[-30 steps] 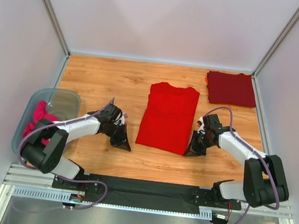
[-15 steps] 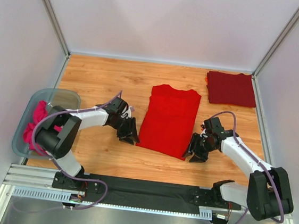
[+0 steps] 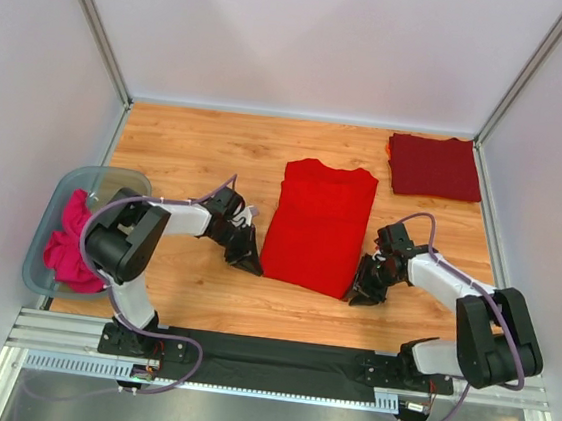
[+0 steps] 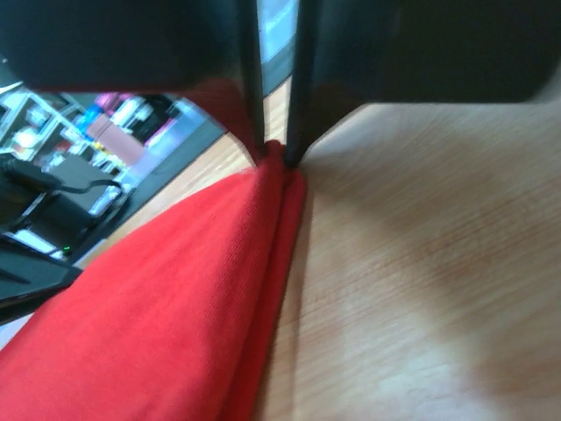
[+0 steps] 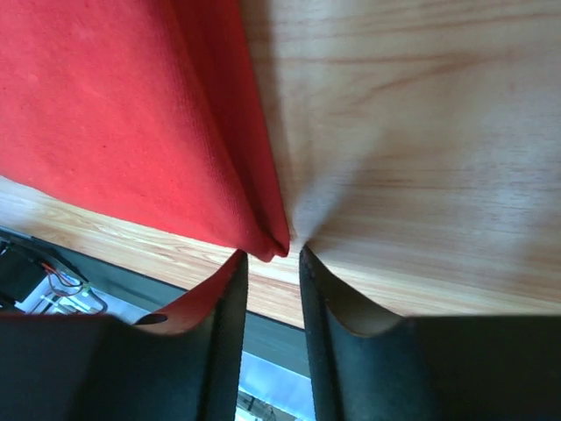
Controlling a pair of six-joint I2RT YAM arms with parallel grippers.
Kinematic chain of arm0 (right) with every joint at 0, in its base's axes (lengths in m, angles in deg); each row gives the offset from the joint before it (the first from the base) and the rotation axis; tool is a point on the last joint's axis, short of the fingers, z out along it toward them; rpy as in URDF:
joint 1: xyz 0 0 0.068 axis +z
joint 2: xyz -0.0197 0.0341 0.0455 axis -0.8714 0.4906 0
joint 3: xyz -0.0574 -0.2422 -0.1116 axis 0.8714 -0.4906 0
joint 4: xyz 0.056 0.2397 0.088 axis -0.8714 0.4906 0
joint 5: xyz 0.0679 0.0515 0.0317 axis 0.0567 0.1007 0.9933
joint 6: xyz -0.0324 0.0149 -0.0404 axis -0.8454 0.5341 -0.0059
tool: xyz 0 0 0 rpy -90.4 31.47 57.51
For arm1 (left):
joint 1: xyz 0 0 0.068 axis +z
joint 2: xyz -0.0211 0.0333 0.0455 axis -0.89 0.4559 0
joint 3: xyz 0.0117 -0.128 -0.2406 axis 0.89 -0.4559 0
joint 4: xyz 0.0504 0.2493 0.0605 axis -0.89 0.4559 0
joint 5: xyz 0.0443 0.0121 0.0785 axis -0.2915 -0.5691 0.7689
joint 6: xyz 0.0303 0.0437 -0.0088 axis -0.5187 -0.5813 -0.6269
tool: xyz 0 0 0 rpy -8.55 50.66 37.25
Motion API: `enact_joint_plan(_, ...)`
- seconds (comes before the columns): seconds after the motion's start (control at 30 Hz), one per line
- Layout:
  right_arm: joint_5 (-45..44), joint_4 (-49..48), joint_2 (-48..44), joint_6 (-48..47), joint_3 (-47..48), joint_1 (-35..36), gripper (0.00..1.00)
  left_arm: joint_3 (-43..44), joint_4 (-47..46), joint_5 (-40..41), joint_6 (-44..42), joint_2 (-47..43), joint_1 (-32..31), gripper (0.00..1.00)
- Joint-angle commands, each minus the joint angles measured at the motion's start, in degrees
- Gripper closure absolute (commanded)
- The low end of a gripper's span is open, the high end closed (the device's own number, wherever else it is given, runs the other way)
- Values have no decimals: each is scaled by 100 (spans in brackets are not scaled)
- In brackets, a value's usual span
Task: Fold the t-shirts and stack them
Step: Fold the tshirt
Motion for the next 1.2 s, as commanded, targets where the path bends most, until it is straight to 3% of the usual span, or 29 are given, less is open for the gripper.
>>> enact_joint_plan(0.0, -199, -222, 12, 45, -34, 26, 72, 72, -156, 86, -143, 164, -28, 96)
enact_joint_plan(0.03, -226, -196, -6, 45, -43, 26, 78, 72, -68, 147, -135, 138, -28, 100)
enact_joint_plan(0.17, -296, -29, -59, 10, -78, 34, 99, -260, 187, 279, 67, -432, -37, 100)
enact_joint_plan(0.37, -349, 690, -664, 123, -78, 227, 100, -815, 424, 192, 630, -1495, -160, 100)
enact_joint_plan(0.7, -665, 1659, -2220, 966, -34, 1220, 100, -1097, 1277, 419, 1078, -2815, -380, 100)
enact_joint_plan(0.83, -578, 1229, -2485, 1143, -288, 1318, 66, -1360, 1199, 490, 1061, -2693, -380, 100)
enact_joint_plan(1.17, -349, -317, -1404, 1020, -614, 1695, 61, -1765, 777, 499, 1061, -2253, -380, 100)
